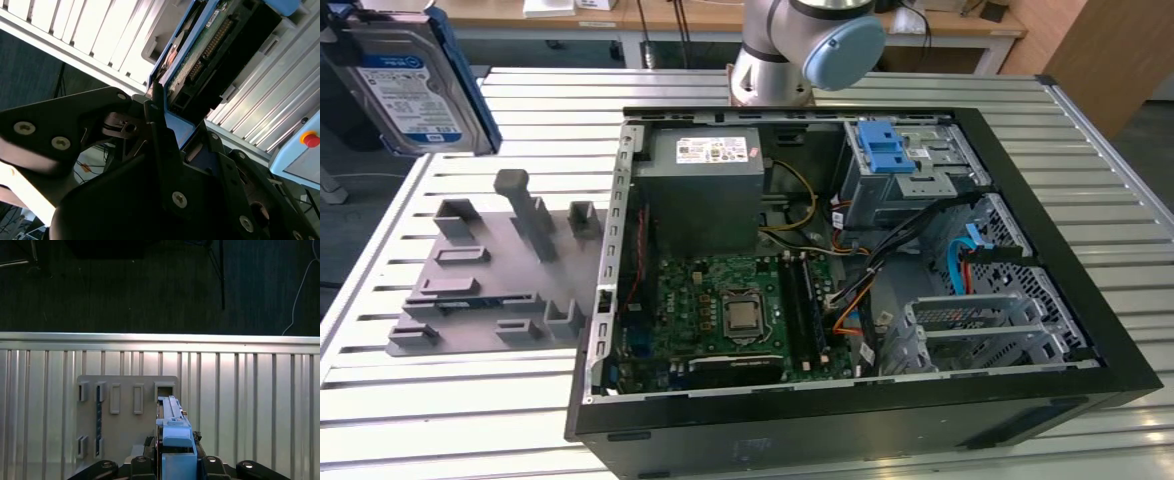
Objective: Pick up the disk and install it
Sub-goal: 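Pick up the disk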
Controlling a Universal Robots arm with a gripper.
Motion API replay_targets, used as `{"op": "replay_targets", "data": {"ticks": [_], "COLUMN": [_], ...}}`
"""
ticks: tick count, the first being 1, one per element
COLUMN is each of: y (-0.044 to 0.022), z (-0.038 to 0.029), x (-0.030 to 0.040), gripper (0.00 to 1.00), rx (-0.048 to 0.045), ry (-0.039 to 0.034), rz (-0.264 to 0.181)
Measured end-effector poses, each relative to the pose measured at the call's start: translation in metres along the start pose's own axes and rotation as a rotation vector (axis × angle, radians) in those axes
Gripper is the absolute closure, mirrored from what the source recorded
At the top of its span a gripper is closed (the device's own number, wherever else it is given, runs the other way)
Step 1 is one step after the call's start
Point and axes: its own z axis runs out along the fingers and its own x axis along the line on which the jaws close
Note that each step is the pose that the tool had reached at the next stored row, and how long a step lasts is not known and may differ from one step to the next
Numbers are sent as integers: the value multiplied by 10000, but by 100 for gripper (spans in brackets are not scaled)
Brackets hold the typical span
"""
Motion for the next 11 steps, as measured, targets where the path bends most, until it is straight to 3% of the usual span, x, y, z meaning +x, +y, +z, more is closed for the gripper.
{"op": "replay_targets", "data": {"ticks": [11], "y": [2], "z": [-133], "x": [-1], "gripper": [64], "rx": [0], "ry": [0], "rz": [0]}}
